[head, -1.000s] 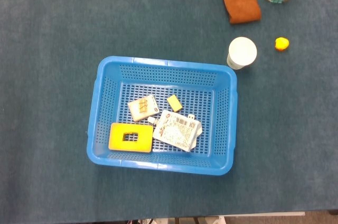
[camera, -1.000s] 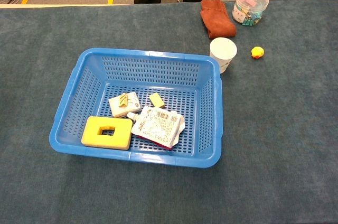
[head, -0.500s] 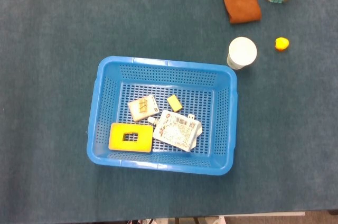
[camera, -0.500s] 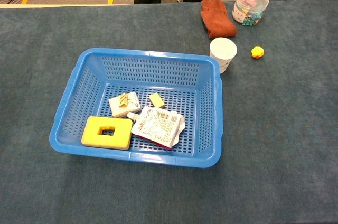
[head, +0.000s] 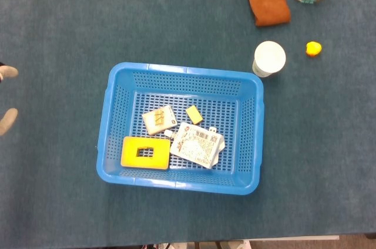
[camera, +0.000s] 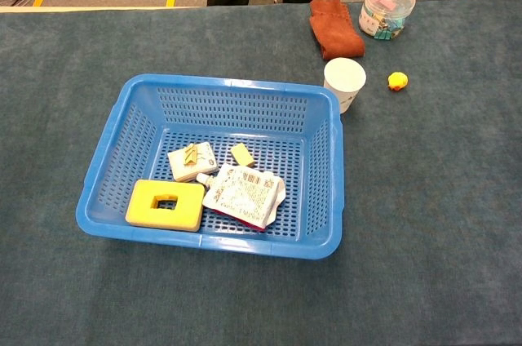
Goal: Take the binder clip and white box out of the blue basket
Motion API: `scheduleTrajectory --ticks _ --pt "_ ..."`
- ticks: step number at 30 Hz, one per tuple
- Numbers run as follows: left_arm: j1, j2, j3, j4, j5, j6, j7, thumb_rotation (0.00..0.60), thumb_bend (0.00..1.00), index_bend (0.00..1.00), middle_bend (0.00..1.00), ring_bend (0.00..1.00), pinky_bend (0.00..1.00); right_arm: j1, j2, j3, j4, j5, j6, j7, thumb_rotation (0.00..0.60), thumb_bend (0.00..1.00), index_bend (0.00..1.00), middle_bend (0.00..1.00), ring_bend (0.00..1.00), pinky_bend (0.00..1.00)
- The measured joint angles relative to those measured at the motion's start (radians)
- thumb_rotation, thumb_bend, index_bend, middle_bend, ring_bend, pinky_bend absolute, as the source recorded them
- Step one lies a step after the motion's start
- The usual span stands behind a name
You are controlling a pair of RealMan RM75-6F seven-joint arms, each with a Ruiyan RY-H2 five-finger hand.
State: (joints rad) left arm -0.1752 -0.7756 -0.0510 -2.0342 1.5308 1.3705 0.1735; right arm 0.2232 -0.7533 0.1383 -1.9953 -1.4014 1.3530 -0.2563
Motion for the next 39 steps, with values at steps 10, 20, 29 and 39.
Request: scheduleTrajectory --ticks 10,20,29,39 --pt "-0.071 0.009 0.025 -0.009 0.106 -0.119 -0.077 0.6 0.25 0.37 0.3 0.21 0.22 0.041 0.015 0.036 -0.024 0.003 -0.016 -0.009 0.6 0.26 0.35 0.26 0.1 0.13" --pt "-0.21 -0.016 0.021 -0.051 0.136 -0.323 -0.067 0.6 0.26 0.38 0.3 0.21 0.22 0.094 0.025 0.064 -0.045 0.031 -0.068 -0.022 0.6 0.26 0.35 0.26 0.1 0.13" --pt "-0.279 -0.116 0.005 -0.067 0.087 -0.408 0.083 0.6 0.26 0.37 0.3 0.21 0.22 0.122 0.02 0.069 -0.038 0.035 -0.098 -0.014 0.6 0.26 0.35 0.26 0.1 0.13" --pt "-0.311 -0.283 0.002 -0.057 -0.088 -0.427 0.453 0.6 0.25 0.36 0.41 0.3 0.25 0.12 0.017 0.063 -0.004 0.035 -0.098 0.023 0.6 0.26 0.35 0.26 0.1 0.13"
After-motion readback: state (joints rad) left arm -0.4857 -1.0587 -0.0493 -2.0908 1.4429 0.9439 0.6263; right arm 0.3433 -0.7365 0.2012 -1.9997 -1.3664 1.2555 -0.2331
